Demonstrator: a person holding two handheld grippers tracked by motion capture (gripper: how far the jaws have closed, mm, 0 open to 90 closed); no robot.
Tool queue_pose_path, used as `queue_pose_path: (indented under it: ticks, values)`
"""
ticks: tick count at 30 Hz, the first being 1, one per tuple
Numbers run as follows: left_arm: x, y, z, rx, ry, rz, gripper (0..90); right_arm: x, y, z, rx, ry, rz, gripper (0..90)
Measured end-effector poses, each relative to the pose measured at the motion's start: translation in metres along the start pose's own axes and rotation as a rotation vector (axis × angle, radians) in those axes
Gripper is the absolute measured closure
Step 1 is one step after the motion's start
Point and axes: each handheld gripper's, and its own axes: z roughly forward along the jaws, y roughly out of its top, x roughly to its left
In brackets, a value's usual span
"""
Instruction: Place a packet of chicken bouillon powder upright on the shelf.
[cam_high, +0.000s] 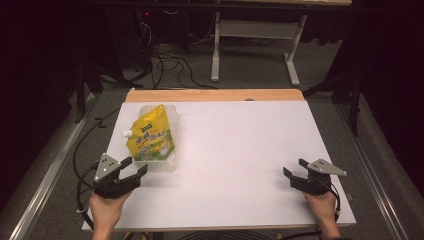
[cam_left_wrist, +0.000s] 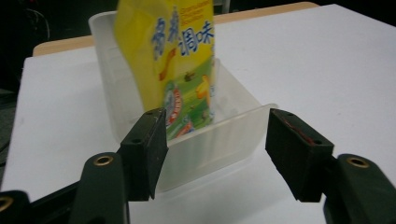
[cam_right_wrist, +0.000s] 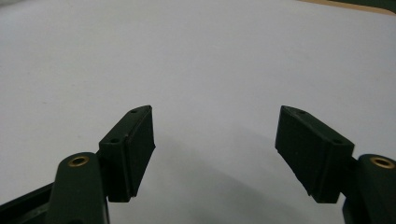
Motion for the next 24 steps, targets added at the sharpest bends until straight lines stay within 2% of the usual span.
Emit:
queue_pose_path:
  ticks: [3,8,13,17,21,24]
  values:
    - [-0.008,-0.002,0.002,-0.011,-0.017,0.012,37.7,0.000,-0.001,-0.001,-0.004,0.027,0.028,30.1]
    - [-0.020,-0.004,0.008,-0.018,-0.023,0.022,36.4,-0.001,-0.001,-0.001,-0.011,0.040,0.047,29.6]
    - [-0.028,-0.006,0.015,-0.024,-0.063,0.005,36.1,0.000,-0.001,-0.001,-0.001,0.044,0.067,28.2]
    - [-0.034,-0.005,0.022,-0.018,-0.085,0.009,35.8,0.001,-0.001,-0.001,0.003,0.043,0.046,28.1]
    - [-0.038,-0.003,0.030,0.009,-0.128,0.001,37.3,0.001,-0.002,-0.001,-0.002,0.040,0.062,28.1]
    - [-0.042,-0.002,0.037,0.025,-0.148,0.015,37.8,-0.001,-0.002,-0.001,0.000,0.045,0.069,28.0]
